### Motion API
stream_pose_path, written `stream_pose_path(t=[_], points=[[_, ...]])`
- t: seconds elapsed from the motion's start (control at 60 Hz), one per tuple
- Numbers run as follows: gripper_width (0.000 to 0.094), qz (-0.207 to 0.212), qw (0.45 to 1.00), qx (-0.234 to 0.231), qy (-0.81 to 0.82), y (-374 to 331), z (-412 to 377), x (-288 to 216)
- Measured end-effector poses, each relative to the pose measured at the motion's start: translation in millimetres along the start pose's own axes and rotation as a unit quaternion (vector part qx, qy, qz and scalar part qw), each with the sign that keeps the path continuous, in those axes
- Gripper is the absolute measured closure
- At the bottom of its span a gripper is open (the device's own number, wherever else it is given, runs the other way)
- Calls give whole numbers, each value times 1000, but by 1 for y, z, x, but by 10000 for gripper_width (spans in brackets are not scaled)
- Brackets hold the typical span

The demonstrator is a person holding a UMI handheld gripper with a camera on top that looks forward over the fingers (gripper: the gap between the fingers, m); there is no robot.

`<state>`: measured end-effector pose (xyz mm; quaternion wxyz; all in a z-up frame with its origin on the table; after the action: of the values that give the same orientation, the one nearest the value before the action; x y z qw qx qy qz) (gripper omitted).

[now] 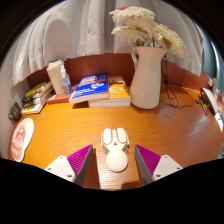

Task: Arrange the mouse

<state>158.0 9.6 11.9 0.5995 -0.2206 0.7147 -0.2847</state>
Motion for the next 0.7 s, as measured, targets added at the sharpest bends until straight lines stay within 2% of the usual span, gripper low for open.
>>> stream_pose_path(t=[0.083, 0.233, 0.45, 0.583, 0.7], points=[[156, -12, 1000, -6, -5, 16, -1, -8], [410, -18, 999, -19, -23, 30, 0, -19], [547, -50, 998, -14, -30, 31, -2, -18], [548, -70, 997, 3, -32, 27, -3, -25], [547, -25, 999, 9, -23, -1, -22, -74]])
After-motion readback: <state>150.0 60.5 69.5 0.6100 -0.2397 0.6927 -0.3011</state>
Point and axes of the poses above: the point between the fingertips, and its own axes, seen from behind it with the camera up: z to the right, x down, y forward, the way the camera looks, the point moved 3 cm from there along -y, backward, against the way the camera looks, and after that the axes turned 8 degrees about y, right-handed, at the moved point
